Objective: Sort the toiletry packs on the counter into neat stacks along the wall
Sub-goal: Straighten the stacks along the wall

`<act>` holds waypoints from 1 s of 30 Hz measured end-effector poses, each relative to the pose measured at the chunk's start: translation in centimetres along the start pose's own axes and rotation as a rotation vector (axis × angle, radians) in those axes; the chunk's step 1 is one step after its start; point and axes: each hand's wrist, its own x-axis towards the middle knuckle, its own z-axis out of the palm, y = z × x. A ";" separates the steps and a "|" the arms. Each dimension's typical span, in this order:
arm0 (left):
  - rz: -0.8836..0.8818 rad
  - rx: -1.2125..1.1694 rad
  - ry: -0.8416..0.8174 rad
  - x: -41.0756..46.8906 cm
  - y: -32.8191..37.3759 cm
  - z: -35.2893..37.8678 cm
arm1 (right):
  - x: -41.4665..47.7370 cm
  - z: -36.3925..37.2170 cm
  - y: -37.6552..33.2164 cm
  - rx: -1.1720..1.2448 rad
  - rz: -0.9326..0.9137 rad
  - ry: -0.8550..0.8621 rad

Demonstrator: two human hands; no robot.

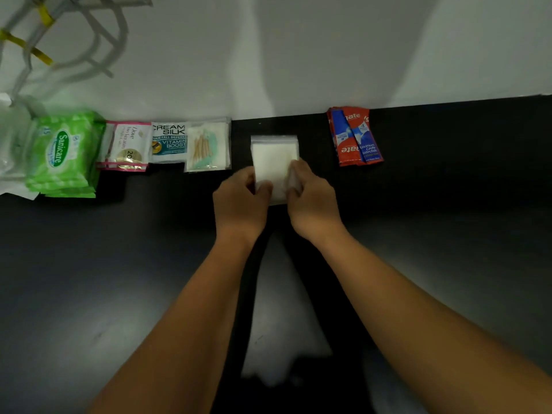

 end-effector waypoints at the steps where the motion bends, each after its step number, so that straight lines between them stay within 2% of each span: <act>1: -0.020 -0.030 -0.014 -0.7 0.1 0.1 | -0.4 -0.2 0.4 -0.002 -0.005 0.001; 4: -0.058 -0.140 -0.056 -2.2 0.2 0.6 | -1.5 -0.7 1.5 0.033 0.017 -0.004; 9: -0.154 -0.380 -0.002 -4.0 -0.1 1.4 | -3.0 -1.7 2.6 0.250 0.109 0.109; 15: -0.112 -0.441 -0.075 -5.3 0.9 3.5 | -5.2 -0.3 2.6 0.490 0.123 0.139; 19: -0.136 -0.496 -0.092 -4.3 1.7 3.9 | -3.8 -0.5 2.8 0.500 0.131 0.171; 24: -0.111 -0.427 -0.133 -1.0 2.2 4.5 | -0.8 -1.5 2.5 0.480 0.167 0.157; 30: -0.001 -0.445 -0.061 2.3 2.7 4.9 | 2.4 -1.7 1.6 0.425 0.087 0.124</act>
